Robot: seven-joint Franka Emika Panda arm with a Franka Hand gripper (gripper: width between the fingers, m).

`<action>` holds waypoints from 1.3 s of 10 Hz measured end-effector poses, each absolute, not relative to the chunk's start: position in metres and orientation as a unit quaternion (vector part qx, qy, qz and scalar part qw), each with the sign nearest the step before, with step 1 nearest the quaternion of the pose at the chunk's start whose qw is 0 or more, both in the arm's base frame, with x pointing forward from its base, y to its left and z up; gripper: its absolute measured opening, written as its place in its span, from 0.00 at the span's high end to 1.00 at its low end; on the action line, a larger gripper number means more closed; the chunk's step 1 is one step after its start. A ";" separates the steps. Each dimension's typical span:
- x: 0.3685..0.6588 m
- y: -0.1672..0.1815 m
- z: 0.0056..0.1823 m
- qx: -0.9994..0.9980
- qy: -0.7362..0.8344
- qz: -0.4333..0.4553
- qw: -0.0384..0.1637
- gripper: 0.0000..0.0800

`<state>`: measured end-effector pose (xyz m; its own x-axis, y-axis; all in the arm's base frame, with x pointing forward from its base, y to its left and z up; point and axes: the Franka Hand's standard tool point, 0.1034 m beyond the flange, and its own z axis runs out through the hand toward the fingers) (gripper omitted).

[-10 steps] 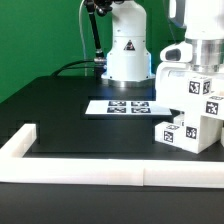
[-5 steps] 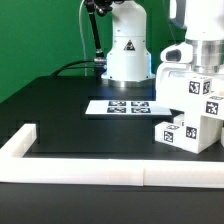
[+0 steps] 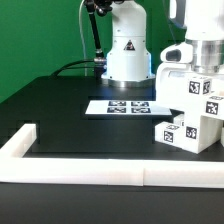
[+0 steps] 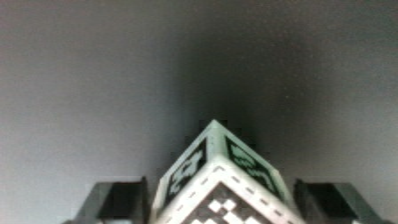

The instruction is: Assemble chair

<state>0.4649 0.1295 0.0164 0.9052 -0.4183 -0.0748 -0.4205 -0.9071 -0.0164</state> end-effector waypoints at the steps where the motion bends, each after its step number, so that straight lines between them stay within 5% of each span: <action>1: 0.466 0.128 0.017 -0.978 0.206 0.034 0.017 0.51; 8: 0.470 0.126 0.068 -0.982 0.184 0.017 0.035 0.51; 13: 0.471 0.126 0.068 -0.982 0.183 0.017 0.035 0.51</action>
Offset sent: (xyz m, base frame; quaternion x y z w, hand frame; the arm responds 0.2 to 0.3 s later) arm -0.0174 0.0000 0.0301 0.0334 -0.0163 -0.0046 0.9993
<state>0.4705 0.1264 0.0683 0.9323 -0.3588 -0.0465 -0.3612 -0.9303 -0.0632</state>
